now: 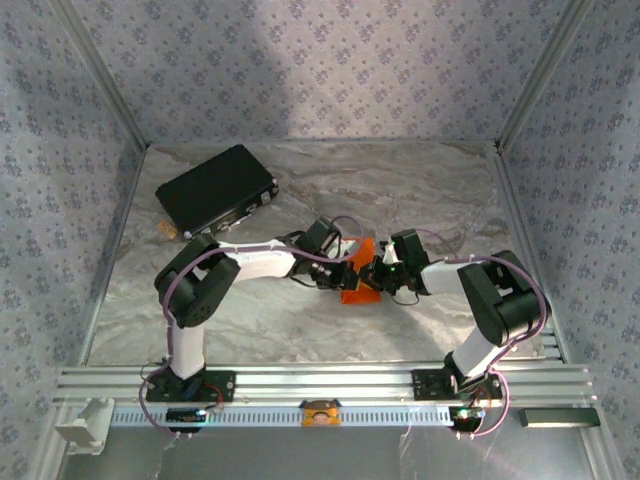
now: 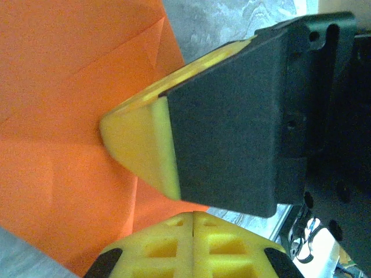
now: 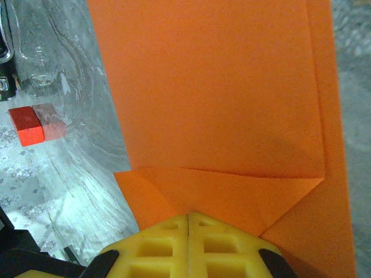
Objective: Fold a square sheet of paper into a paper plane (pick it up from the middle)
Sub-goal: Fold the triangle a second time at the center of the table.
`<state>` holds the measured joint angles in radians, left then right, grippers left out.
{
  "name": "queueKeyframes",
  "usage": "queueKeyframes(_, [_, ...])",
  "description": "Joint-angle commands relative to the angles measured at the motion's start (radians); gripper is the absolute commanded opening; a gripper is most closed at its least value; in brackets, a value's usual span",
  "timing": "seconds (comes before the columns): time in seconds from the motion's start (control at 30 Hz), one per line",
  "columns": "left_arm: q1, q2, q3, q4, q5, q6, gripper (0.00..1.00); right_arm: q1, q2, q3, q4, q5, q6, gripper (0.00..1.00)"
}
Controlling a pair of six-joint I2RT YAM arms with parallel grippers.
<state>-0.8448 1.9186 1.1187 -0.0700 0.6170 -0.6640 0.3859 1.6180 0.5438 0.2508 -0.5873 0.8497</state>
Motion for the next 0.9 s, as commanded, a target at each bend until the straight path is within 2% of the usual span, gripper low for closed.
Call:
queueKeyframes(0.0, [-0.005, 0.027, 0.032, -0.008, 0.016, 0.008, 0.03, -0.005, -0.002, -0.013, -0.074, 0.041, 0.005, 0.00])
queueKeyframes(0.43, [-0.007, 0.069, 0.041, -0.063, 0.019, 0.050, 0.03, -0.005, -0.002, -0.011, -0.085, 0.044, 0.003, 0.00])
queueKeyframes(0.87, [-0.021, 0.062, 0.016, -0.145, -0.046, 0.116, 0.03, -0.006, 0.003, -0.011, -0.088, 0.044, -0.001, 0.00])
